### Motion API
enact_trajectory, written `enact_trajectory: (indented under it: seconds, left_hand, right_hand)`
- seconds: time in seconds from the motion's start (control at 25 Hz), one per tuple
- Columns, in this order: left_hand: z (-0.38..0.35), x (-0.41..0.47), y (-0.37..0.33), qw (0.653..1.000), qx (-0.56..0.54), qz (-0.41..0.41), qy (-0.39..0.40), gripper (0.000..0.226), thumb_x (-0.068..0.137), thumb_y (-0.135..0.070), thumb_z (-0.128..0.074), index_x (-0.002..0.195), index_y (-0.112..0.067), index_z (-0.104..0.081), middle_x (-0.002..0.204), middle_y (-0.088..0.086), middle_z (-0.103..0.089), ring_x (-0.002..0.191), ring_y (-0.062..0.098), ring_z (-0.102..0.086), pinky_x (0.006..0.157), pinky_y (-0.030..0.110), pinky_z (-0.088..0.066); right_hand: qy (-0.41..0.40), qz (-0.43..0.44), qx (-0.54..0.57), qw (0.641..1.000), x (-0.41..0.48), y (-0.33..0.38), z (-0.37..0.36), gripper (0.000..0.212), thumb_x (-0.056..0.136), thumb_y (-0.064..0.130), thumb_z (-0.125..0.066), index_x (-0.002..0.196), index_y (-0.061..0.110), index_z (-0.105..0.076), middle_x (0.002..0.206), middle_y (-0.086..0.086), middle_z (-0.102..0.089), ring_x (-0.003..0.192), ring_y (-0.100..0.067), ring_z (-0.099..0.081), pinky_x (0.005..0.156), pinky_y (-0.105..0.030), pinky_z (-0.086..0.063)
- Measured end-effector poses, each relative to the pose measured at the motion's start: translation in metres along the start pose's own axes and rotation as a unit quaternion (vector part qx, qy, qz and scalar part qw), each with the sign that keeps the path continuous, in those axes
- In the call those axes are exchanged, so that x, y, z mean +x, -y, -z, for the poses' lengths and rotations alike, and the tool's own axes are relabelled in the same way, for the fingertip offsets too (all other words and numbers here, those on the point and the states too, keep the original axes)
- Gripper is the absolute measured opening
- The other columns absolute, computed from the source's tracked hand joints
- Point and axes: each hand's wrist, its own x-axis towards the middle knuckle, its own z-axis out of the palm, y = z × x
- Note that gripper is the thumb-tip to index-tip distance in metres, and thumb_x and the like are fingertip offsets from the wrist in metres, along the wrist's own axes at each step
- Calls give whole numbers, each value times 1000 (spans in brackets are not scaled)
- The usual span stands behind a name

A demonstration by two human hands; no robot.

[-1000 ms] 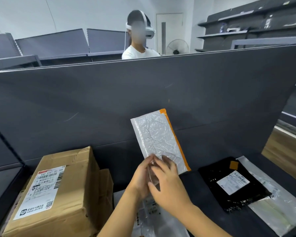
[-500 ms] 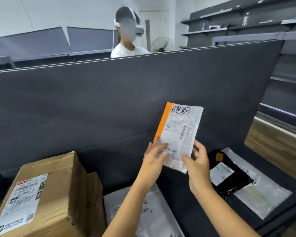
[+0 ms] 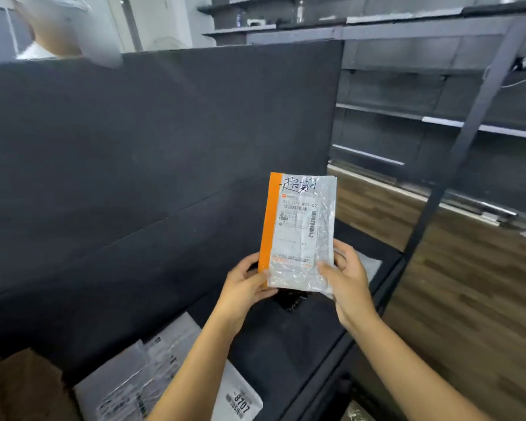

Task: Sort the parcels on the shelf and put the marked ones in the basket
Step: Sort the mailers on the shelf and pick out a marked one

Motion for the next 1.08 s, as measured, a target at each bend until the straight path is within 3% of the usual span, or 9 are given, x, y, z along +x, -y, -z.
enact_trajectory:
  seconds: [0.2, 0.4, 0.56, 0.72, 0.8, 0.92, 1.08]
  left_hand:
    - [-43, -4, 37, 995, 27, 52, 78, 29, 93, -6, -54, 113, -26, -62, 106, 4, -73, 97, 18, -70, 73, 26, -58]
    - [-79, -31, 110, 980, 43, 138, 134, 29, 94, -5, -53, 114, -25, -60, 100, -3, -72, 93, 12, -70, 66, 20, -57]
    - [-115, -55, 168, 961, 70, 200, 176, 28, 94, -3, -52, 108, -25, -60, 97, -4, -70, 87, 7, -68, 61, 17, -55]
    - [-148, -63, 255, 943, 91, 277, 163, 29, 93, 3, -48, 109, -18, -60, 97, -1, -69, 89, 14, -67, 66, 25, -59]
    - [-158, -63, 302, 933, 113, 316, 131, 31, 92, 5, -45, 102, -20, -59, 91, -4, -67, 82, 14, -64, 65, 26, -57]
    - [-170, -65, 387, 916, 144, 360, 108, 33, 89, 8, -44, 98, -22, -56, 86, -4, -62, 68, 10, -63, 61, 27, -52]
    - [-169, -51, 505, 905, 190, 370, 88, 31, 92, 3, -44, 105, -23, -56, 89, -5, -57, 83, 18, -58, 59, 26, -51]
  right_hand:
    - [-96, -33, -15, 995, -33, -20, 62, 39, 84, -4, -61, 111, 23, -57, 107, 1, -70, 98, -15, -66, 83, -33, -55]
    - [-186, -98, -46, 977, -94, -69, 128, 36, 84, -8, -59, 105, 21, -59, 102, -2, -71, 91, -16, -66, 83, -33, -53]
    - [-254, -167, -46, 952, -142, -103, 182, 35, 85, -6, -60, 114, 14, -58, 106, -7, -69, 92, -21, -65, 83, -36, -52]
    - [-302, -227, -35, 925, -177, -159, 235, 31, 89, -3, -55, 115, 15, -56, 104, -3, -66, 84, -13, -66, 60, -19, -54]
    - [-305, -252, -51, 917, -189, -199, 252, 31, 91, -4, -51, 116, 13, -57, 108, -2, -64, 92, -13, -64, 69, -18, -52]
    - [-282, -286, -132, 906, -209, -283, 275, 38, 92, -4, -47, 125, 13, -57, 123, 3, -55, 119, -12, -49, 93, -17, -34]
    - [-257, -340, -158, 891, -224, -397, 302, 45, 94, 6, -49, 136, 21, -46, 139, 5, -44, 127, -4, -36, 103, -18, -25]
